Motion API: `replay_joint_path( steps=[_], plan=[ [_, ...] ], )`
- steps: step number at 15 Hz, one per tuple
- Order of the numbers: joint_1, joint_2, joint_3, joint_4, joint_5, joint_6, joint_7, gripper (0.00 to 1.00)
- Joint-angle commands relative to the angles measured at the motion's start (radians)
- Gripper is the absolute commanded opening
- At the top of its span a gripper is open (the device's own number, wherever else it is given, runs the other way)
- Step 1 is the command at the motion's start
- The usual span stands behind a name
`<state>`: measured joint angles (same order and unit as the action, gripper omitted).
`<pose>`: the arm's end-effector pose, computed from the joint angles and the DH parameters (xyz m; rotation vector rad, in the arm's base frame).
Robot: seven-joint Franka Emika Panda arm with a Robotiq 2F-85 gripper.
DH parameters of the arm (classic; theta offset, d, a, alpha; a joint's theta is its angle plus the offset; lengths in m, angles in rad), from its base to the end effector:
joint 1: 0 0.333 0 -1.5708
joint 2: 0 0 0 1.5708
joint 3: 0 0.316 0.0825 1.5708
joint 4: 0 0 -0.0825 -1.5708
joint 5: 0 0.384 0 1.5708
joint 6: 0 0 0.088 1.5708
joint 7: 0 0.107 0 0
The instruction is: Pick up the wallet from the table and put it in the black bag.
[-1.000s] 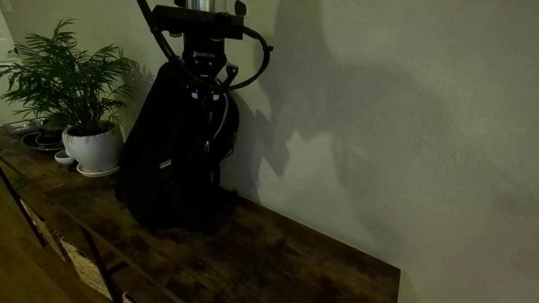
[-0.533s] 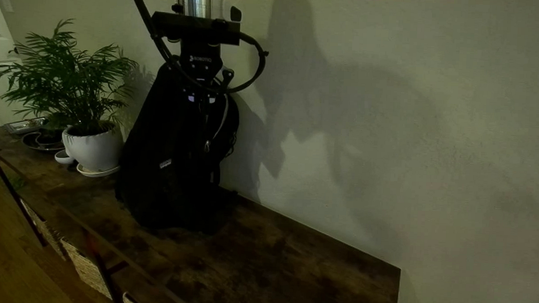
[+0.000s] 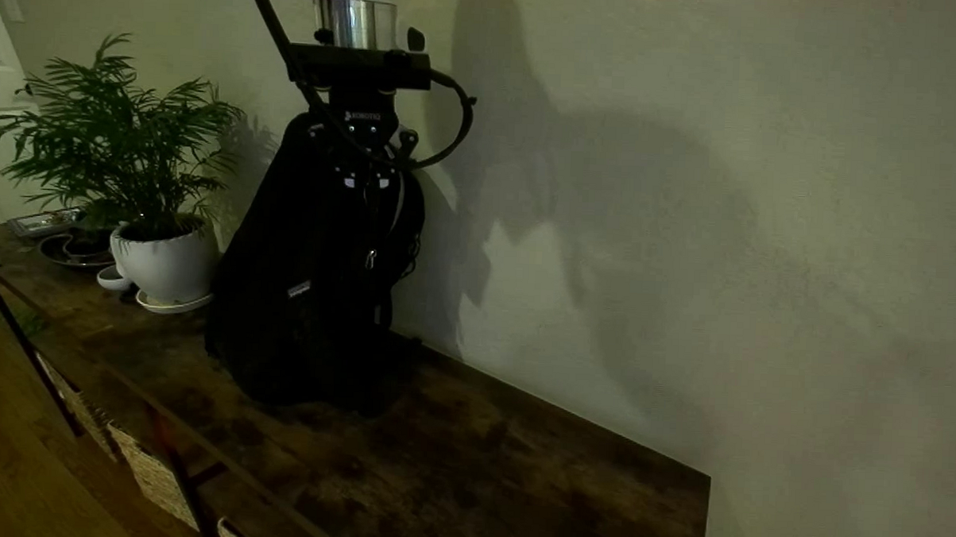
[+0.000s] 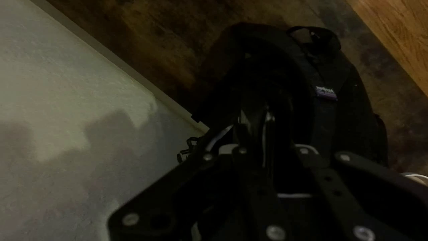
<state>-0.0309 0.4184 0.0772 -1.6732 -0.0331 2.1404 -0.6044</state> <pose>0.6706 0.0241 0.3668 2.9605 1.0148 0.0767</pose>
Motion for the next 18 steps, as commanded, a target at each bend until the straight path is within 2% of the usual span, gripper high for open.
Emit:
replay_joint_path(
  steps=[1,11,18],
  plan=[
    [0.011,0.016,-0.009,0.035,-0.044,0.011,0.041,0.07],
    [0.003,-0.002,-0.046,0.022,-0.104,0.051,0.126,0.07],
    [0.012,0.033,-0.022,0.076,-0.100,0.036,0.114,0.07]
  ],
)
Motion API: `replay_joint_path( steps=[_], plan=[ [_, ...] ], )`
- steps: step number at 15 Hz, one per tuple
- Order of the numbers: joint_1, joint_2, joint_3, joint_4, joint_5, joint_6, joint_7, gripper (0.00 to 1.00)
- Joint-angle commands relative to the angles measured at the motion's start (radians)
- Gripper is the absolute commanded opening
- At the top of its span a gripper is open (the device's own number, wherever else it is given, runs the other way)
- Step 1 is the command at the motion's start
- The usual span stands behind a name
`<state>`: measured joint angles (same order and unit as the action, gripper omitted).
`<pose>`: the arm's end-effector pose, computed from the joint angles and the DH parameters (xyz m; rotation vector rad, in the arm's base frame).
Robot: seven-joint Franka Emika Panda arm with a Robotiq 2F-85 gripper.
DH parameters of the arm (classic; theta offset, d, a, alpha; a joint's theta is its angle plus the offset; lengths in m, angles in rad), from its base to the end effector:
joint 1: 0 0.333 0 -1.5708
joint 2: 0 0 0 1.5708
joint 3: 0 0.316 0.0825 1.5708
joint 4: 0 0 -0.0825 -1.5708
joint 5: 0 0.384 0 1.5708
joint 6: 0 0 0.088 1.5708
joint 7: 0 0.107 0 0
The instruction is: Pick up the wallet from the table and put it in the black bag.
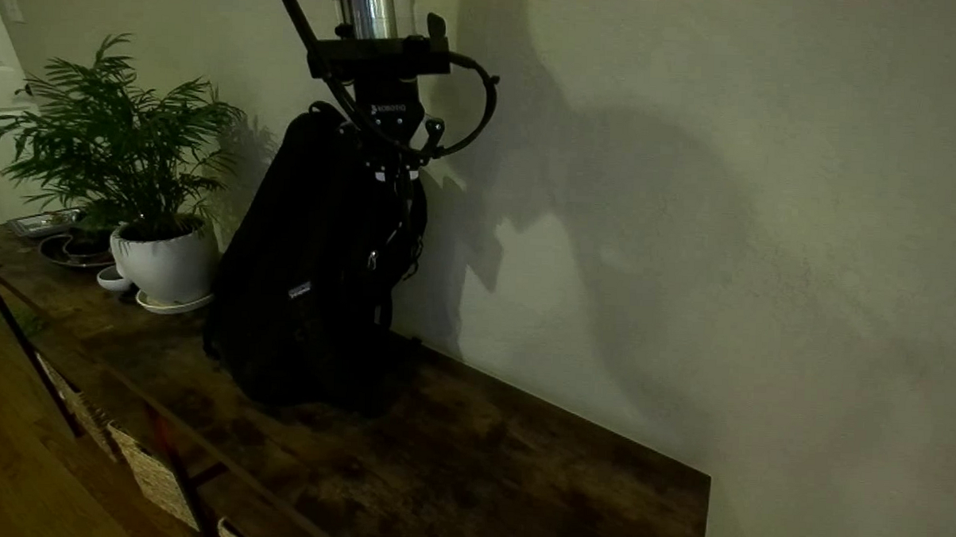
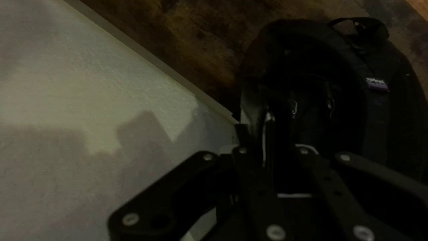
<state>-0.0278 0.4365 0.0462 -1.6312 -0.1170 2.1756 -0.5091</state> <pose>0.6844 0.0043 0.3775 2.9062 0.8727 0.1303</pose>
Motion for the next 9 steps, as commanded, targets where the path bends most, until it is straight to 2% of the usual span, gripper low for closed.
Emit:
replay_joint_path(
  steps=[1,9],
  plan=[
    [0.012,0.022,0.014,0.045,-0.014,-0.002,0.015,0.07],
    [0.025,0.102,0.051,0.138,0.003,-0.003,-0.009,0.07]
  ],
)
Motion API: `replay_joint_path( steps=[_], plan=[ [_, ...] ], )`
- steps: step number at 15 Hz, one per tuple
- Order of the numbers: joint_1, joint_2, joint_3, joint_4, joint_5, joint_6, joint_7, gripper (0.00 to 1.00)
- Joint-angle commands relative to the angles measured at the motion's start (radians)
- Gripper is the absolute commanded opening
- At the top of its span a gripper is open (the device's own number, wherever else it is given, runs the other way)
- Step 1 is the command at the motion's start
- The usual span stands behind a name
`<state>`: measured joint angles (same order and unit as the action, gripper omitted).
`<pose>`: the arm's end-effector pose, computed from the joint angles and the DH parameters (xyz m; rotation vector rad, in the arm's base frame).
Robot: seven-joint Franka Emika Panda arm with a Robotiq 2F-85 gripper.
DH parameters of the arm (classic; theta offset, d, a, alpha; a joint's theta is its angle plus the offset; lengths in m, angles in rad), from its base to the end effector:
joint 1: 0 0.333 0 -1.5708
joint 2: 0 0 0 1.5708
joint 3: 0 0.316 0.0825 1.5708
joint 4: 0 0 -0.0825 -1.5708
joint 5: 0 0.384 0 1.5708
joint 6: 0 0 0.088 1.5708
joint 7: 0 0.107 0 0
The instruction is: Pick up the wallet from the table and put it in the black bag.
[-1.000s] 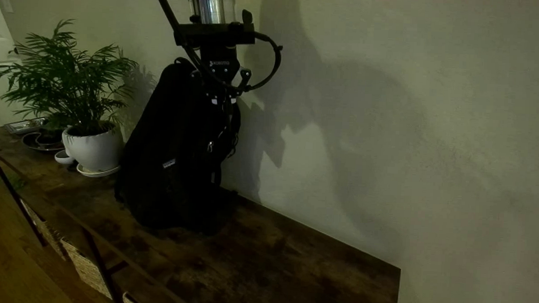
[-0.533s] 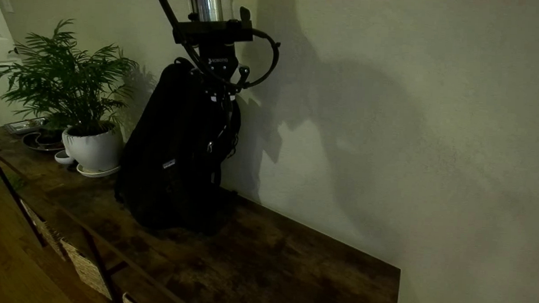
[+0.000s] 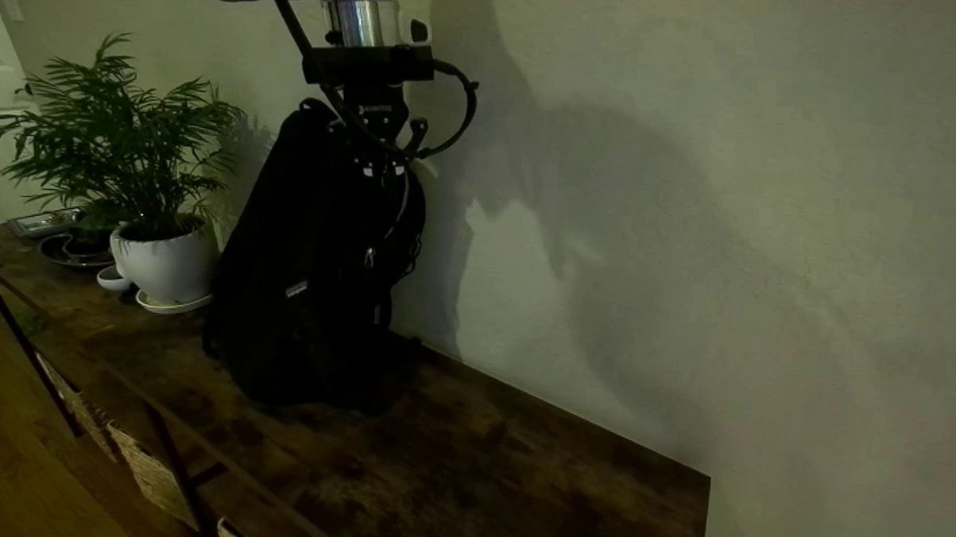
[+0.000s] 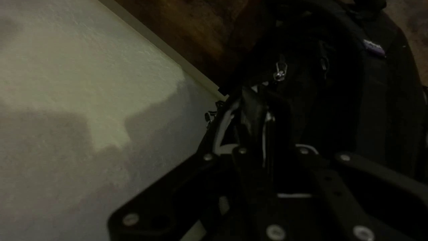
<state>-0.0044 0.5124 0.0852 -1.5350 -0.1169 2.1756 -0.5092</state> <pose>0.7056 0.0434 0.3713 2.8976 0.9548 0.1755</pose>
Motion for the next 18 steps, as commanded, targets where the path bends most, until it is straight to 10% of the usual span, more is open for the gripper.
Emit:
replay_joint_path(
  steps=[1,18],
  plan=[
    [0.002,0.034,0.017,0.051,0.005,-0.003,-0.012,0.07],
    [-0.117,0.214,0.105,0.177,0.234,-0.002,-0.329,0.07]
  ],
)
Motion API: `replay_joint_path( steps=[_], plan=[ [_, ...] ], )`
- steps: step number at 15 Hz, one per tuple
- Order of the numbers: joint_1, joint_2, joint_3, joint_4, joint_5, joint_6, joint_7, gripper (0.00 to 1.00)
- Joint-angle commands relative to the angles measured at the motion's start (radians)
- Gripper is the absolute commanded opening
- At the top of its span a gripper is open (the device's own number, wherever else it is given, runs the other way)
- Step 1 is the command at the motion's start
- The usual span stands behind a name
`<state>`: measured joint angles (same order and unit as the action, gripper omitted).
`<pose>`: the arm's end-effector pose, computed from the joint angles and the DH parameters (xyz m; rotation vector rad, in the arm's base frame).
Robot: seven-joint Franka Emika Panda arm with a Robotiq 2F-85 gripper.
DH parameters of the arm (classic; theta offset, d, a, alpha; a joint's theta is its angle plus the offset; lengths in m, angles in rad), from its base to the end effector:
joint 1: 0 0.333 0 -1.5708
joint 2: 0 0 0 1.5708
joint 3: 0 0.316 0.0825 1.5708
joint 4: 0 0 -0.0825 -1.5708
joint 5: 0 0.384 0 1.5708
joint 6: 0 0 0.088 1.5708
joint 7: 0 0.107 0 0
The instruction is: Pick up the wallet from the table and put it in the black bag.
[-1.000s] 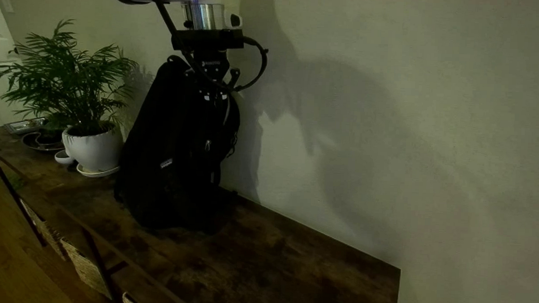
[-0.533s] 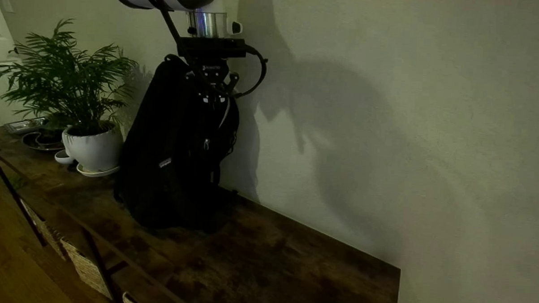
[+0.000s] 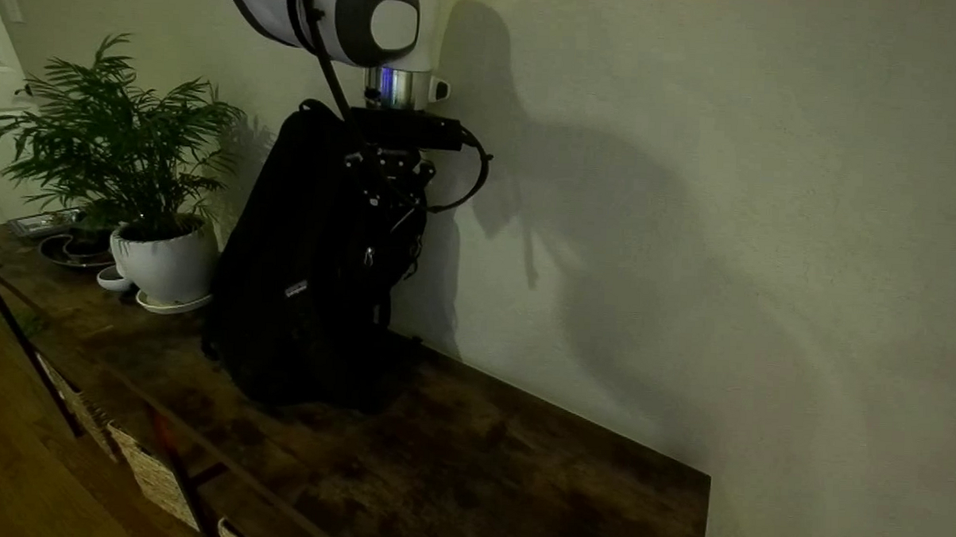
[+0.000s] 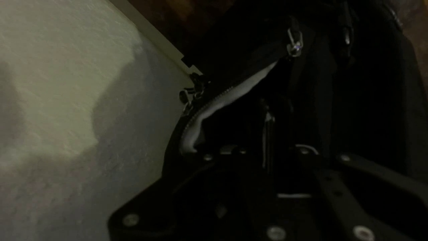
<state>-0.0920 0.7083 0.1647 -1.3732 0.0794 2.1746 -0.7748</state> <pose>0.7407 0.0303 0.3108 -2.7906 -1.1164 -0.2322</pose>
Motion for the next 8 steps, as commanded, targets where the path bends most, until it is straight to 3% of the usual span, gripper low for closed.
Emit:
replay_joint_path(
  steps=[1,2,3,8],
  plan=[
    [-0.032,0.015,0.026,0.010,0.047,0.001,-0.075,0.08],
    [-0.034,0.008,0.026,0.002,0.055,0.004,-0.084,0.37],
    [-0.035,-0.001,0.026,-0.008,0.062,0.004,-0.089,0.47],
    [-0.029,-0.055,0.015,-0.081,0.082,0.030,-0.051,0.78]
  ],
)
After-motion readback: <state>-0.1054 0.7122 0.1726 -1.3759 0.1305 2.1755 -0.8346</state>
